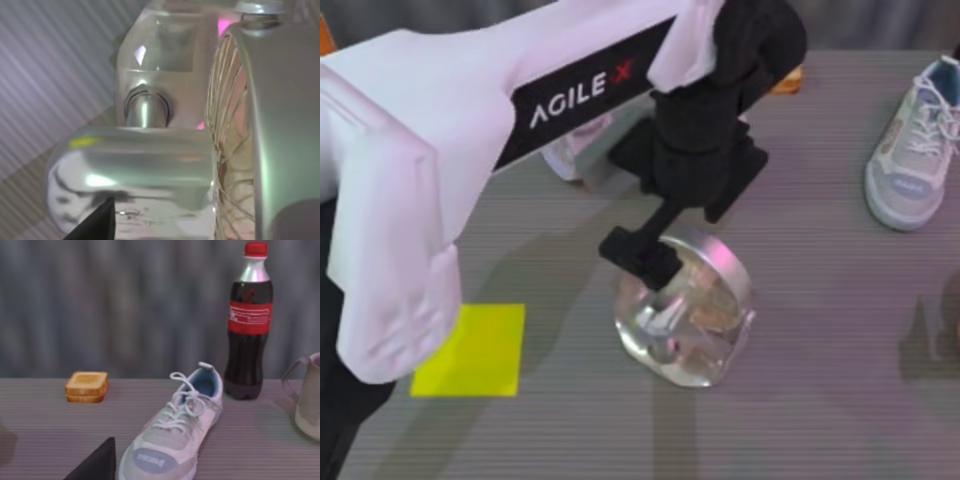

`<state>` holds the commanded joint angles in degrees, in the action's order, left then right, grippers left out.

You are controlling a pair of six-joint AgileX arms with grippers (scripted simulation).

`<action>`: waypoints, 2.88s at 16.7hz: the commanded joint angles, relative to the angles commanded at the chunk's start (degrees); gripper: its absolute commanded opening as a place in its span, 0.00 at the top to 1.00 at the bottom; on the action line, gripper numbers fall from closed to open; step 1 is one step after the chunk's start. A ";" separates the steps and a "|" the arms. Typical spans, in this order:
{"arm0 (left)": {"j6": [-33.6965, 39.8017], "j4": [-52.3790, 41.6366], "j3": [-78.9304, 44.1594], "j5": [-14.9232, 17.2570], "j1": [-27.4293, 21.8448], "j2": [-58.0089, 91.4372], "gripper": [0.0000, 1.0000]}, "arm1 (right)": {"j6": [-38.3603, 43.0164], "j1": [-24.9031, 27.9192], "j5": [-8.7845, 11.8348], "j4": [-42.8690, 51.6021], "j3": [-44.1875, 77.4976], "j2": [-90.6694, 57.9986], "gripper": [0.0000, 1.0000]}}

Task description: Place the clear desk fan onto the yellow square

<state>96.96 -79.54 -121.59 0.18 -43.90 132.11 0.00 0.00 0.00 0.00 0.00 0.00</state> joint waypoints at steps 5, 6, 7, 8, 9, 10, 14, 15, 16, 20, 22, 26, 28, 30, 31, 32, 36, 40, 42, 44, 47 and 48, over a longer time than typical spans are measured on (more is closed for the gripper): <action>0.02 0.22 0.23 0.00 -0.01 -0.04 0.08 | 0.00 0.00 0.00 0.00 0.00 0.00 0.00; 0.02 0.22 0.23 0.00 -0.01 -0.04 0.15 | 0.00 0.00 0.00 0.00 0.00 0.00 0.00; 0.02 0.22 0.23 0.00 -0.01 -0.04 0.23 | 0.00 0.00 0.00 0.00 0.00 0.00 0.00; 0.02 0.22 0.23 0.00 -0.01 -0.04 0.30 | 0.00 0.00 0.00 0.00 0.00 0.00 0.00; 0.02 0.22 0.23 0.00 -0.01 -0.04 0.38 | 0.00 0.00 0.00 0.00 0.00 0.00 0.00; 0.02 0.22 0.23 0.00 -0.01 -0.04 0.45 | 0.00 0.00 0.00 0.00 0.00 0.00 0.00; 0.02 0.22 0.23 0.00 -0.01 -0.04 0.75 | 0.00 0.00 0.00 0.00 0.00 0.00 0.00; 0.02 0.22 0.23 0.00 -0.01 -0.04 0.83 | 0.00 0.00 0.00 0.00 0.00 0.00 0.00; 0.02 0.22 0.23 0.00 -0.01 -0.04 0.90 | 0.00 0.00 0.00 0.00 0.00 0.00 0.00; 0.02 0.22 0.23 0.00 -0.01 -0.04 1.00 | 0.00 0.00 0.00 0.00 0.00 0.00 0.00; 0.02 0.22 0.23 0.00 -0.01 -0.04 1.00 | 0.00 0.00 0.00 0.00 0.00 0.00 0.00; -0.06 0.19 0.22 0.01 0.07 -0.01 1.00 | 0.00 0.00 0.00 0.00 0.00 0.00 0.00; 0.20 -0.74 -0.76 0.03 0.25 0.34 1.00 | 0.00 0.00 0.00 0.00 0.00 0.00 0.00; 0.56 -3.75 -4.12 0.06 0.68 1.15 1.00 | 0.00 0.00 0.00 0.00 0.00 0.00 0.00; 0.57 -5.67 -6.71 0.06 0.79 1.62 1.00 | 0.00 0.00 0.00 0.00 0.00 0.00 0.00; 0.47 -7.64 -9.67 0.05 0.84 2.06 1.00 | 0.00 0.00 0.00 0.00 0.00 0.00 0.00; 0.02 -13.43 -16.52 0.04 1.09 3.11 1.00 | 0.00 0.00 0.00 0.00 0.00 0.00 0.00; -0.08 -13.48 -16.60 0.05 0.77 2.89 1.00 | 0.00 0.00 0.00 0.00 0.00 0.00 0.00; -0.63 -13.43 -16.42 0.03 0.82 2.74 1.00 | 0.00 0.00 0.00 0.00 0.00 0.00 0.00; -3.47 -13.24 -15.62 -0.07 1.09 2.02 1.00 | 0.00 0.00 0.00 0.00 0.00 0.00 0.00; -12.18 -12.67 -13.44 -0.30 1.96 0.00 1.00 | 0.00 0.00 0.00 0.00 0.00 0.00 0.00; -16.37 -12.35 -12.41 -0.39 2.39 -1.00 1.00 | 0.00 0.00 0.00 0.00 0.00 0.00 0.00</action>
<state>80.59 -91.88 -134.00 -0.20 -41.50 131.11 0.00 0.00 0.00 0.00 0.00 0.00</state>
